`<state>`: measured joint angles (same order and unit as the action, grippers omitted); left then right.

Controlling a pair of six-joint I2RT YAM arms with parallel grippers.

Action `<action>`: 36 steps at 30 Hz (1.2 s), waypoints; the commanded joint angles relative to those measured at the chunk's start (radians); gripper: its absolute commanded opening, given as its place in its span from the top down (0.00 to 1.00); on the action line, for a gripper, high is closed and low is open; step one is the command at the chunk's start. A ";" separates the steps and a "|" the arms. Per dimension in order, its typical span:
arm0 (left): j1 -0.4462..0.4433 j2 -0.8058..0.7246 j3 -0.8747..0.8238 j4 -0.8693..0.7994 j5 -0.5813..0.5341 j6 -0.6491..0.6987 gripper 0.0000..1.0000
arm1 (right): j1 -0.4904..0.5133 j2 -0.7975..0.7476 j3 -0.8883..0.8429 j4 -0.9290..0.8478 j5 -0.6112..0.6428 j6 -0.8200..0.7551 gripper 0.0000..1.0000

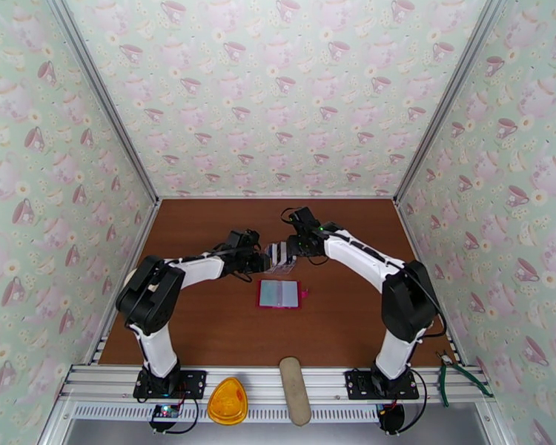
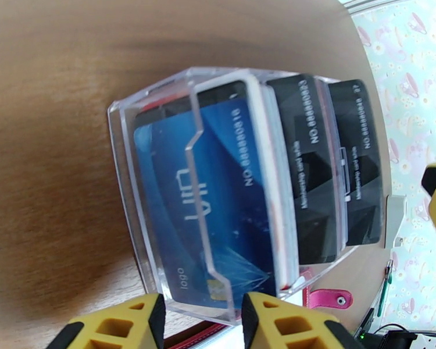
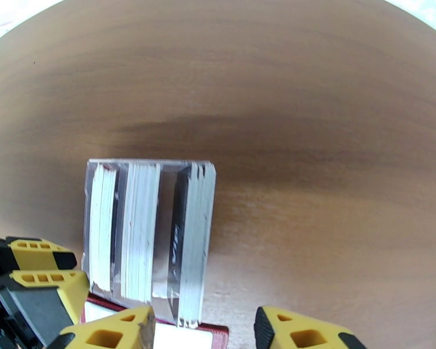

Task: Put the credit cards into the card holder

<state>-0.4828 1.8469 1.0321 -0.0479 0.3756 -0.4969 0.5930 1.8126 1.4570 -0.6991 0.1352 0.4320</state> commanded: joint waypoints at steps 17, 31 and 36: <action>0.008 0.039 0.026 -0.036 0.028 0.009 0.63 | 0.111 0.172 0.165 -0.171 0.285 -0.098 0.49; 0.008 0.040 0.026 -0.038 0.027 0.009 0.64 | 0.149 0.235 0.223 -0.234 0.359 -0.122 0.51; 0.007 0.041 0.025 -0.037 0.028 0.009 0.64 | 0.153 0.257 0.239 -0.245 0.354 -0.129 0.51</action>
<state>-0.4789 1.8610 1.0458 -0.0563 0.3935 -0.4969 0.7380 2.0457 1.6588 -0.9180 0.4683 0.3233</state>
